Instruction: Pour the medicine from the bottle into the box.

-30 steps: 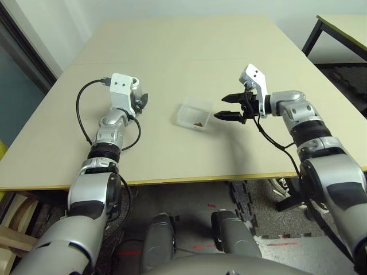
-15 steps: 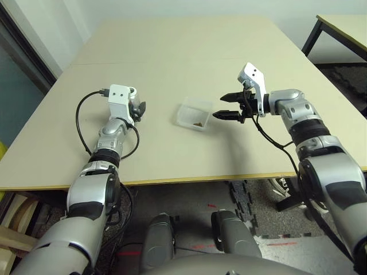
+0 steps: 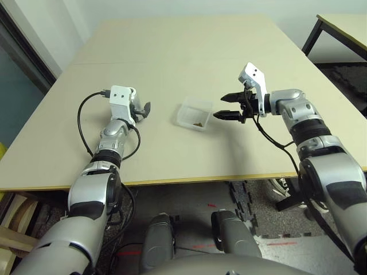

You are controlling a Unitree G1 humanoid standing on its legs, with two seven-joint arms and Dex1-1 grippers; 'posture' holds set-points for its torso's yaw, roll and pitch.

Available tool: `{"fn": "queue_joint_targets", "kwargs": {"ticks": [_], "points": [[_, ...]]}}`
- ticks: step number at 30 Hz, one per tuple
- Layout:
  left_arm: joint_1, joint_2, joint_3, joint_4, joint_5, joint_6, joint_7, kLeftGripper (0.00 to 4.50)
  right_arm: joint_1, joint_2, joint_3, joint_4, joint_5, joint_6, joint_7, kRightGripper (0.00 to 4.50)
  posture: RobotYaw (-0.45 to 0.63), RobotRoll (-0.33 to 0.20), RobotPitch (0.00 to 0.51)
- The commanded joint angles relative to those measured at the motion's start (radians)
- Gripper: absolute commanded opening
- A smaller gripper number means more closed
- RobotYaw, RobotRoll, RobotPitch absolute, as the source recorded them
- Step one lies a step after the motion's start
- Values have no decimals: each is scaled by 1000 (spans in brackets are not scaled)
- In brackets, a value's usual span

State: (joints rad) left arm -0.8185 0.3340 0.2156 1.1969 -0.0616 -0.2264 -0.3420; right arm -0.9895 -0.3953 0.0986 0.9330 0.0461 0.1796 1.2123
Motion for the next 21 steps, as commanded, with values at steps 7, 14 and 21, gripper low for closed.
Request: {"fn": "queue_joint_targets", "kwargs": {"ticks": [7, 14, 21], "points": [[90, 3, 3, -108, -29, -15, -37, 4472, -12, 1, 0, 15, -1, -5, -1, 4500, -189, 0, 63], [227, -2, -2, -321, -46, 4, -35, 4472, -13, 6, 0, 26, -2, -12, -3, 4500, -187, 0, 63], [416, -20, -13, -666, -97, 111, -67, 4472, -7, 12, -1, 31, -2, -18, -7, 4500, -181, 0, 64]]}}
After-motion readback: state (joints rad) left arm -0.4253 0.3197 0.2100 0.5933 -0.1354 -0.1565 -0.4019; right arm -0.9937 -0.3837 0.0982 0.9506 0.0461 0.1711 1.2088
